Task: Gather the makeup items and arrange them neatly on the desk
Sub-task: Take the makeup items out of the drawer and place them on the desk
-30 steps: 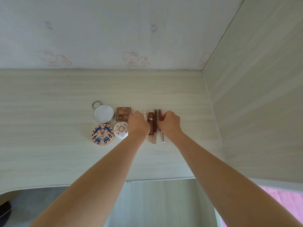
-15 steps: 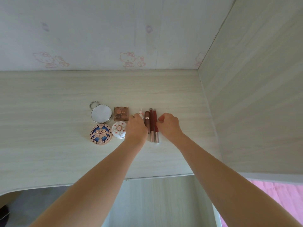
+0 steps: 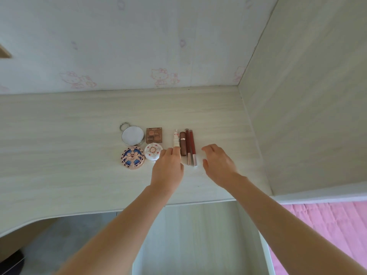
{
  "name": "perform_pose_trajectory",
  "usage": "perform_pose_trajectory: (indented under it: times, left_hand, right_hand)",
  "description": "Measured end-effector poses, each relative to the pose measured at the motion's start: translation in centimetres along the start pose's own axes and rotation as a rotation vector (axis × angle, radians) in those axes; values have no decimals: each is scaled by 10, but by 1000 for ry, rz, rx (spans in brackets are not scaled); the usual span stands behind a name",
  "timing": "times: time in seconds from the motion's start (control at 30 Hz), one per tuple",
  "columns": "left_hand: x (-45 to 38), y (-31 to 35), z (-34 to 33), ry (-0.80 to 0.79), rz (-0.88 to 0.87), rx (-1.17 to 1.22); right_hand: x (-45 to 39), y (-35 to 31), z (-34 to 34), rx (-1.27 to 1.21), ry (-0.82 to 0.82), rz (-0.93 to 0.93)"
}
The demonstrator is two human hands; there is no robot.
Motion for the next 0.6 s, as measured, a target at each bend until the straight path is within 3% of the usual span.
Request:
perform_pose_trajectory:
  times: [0.3,0.6]
  left_hand:
    - [103,-12,-15,40,-116,-71]
    - [245,-22,-72,11,-25,-64]
  right_hand:
    - [99,-4,-23,89,58,142]
    - [211,-9,-54,60,19,245]
Point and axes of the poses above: each hand's wrist, its own x-axis away from the middle knuckle, its own z-axis out of the back of the hand, y = z × x, the point moved 1 cm from there along -x, towards the middle knuckle, and after that the axes turned 9 degrees about z, right-handed, at the moved point
